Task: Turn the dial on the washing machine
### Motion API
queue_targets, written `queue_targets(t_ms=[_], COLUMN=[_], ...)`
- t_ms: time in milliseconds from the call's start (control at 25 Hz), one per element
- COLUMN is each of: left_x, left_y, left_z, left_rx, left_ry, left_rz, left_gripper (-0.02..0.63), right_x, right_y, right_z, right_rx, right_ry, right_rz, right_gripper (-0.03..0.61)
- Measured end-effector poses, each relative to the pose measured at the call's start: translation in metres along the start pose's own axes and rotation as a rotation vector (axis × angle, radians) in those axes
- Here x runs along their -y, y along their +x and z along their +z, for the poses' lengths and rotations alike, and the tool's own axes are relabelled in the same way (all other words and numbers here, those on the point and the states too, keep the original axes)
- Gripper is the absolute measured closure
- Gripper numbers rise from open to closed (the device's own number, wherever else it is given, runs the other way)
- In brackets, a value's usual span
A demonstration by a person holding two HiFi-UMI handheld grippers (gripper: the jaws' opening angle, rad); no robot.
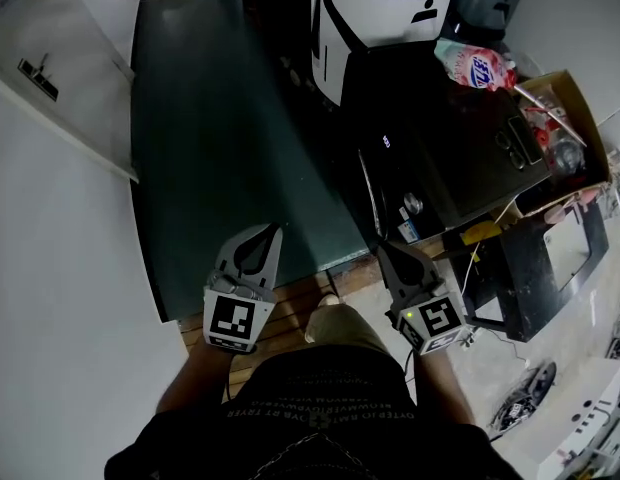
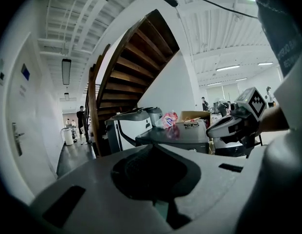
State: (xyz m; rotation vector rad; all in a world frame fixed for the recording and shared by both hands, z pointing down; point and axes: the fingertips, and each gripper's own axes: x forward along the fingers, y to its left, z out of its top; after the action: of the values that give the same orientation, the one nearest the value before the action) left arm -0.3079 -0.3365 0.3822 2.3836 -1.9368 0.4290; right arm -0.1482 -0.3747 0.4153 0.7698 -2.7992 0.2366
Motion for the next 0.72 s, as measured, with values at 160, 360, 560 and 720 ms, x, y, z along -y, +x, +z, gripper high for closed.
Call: queue_targets(t_ms=[160,360,560,720], left_x=[-0.006,0.001,0.002,0.008], left_y=[0.032,0.04,0.035,0.042], left_z=[0.032,0.059,0.074,0.086], left_rx=[0.002,0.007,-0.001,0.012], left_ry=[0.008,0.035,0.051,0.057], left_rz=[-0.009,-0.025,-0.028,-0.053], left_gripper=[0.607,0.606,0.606,0.607], right_x=[0.035,0.041,0.043,0.045], right_y=[0.011,0.005,-0.004,-0.015], right_z=[0.026,0.04,0.041,0.05], right_rx=[-0.003,-0.005,0.001,0.024], right_ry=[0.004,0.012,0.025,0.027], right_rz=[-0.01,0.008,0.0,-0.02], right_gripper=[0.581,0.581,0.581,0.581])
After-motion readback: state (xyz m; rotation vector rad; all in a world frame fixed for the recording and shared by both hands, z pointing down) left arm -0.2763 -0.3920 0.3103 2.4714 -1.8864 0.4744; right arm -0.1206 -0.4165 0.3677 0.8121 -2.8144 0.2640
